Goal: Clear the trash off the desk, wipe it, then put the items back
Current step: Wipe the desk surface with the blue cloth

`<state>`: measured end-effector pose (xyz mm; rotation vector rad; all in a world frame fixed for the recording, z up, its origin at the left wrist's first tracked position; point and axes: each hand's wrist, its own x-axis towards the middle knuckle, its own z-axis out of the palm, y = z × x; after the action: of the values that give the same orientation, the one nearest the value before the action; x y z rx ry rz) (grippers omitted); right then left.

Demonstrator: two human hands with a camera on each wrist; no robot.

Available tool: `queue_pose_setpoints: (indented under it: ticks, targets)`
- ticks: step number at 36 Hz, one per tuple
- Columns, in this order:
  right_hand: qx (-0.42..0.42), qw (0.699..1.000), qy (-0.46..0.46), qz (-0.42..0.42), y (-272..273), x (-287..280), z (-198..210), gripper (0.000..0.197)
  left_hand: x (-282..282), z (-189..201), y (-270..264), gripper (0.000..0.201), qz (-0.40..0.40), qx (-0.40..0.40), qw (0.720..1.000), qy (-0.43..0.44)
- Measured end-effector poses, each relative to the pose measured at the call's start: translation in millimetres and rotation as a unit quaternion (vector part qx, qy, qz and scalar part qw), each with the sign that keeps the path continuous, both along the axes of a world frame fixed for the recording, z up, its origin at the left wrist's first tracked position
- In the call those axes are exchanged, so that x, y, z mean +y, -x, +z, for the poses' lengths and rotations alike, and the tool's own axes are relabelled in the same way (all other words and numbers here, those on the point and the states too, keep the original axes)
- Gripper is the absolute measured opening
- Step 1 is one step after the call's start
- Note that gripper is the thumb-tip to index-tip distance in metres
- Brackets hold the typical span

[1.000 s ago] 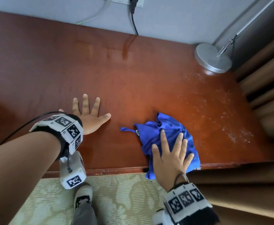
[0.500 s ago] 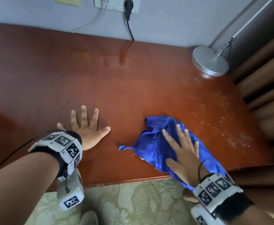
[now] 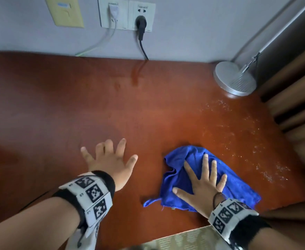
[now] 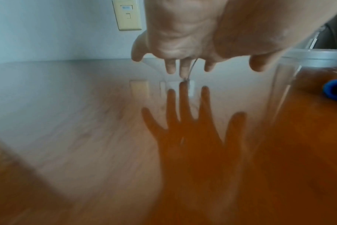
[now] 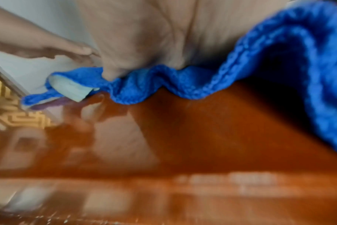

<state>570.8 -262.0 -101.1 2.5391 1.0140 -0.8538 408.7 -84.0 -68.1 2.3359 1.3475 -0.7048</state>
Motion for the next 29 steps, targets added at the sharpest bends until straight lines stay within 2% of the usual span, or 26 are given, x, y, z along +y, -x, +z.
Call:
queue_pose_setpoints:
  ticks: [7,10,17,23,26,29]
  targets:
    - [0.021,0.998,0.001,0.061,-25,26,4,0.101,56,-6,-70,0.062,-0.068,-0.033,0.997,-0.022]
    - [0.031,0.997,-0.008,0.074,-39,43,4,0.105,73,-14,-95,0.064,-0.083,-0.042,0.995,-0.037]
    - [0.039,0.996,-0.02,0.079,-78,93,0,0.106,109,-28,-144,0.066,-0.054,-0.064,0.996,-0.043]
    - [0.035,0.995,-0.032,0.086,-105,135,-6,0.103,130,-38,-164,0.064,-0.015,-0.096,0.995,-0.031]
    - [0.025,0.995,-0.039,0.093,-116,155,-10,0.102,132,-42,-169,0.064,-0.004,-0.07,0.997,-0.014]
    - [0.02,0.996,-0.042,0.076,-126,177,-9,0.09,134,-43,-171,0.062,-0.004,-0.054,0.998,0.007]
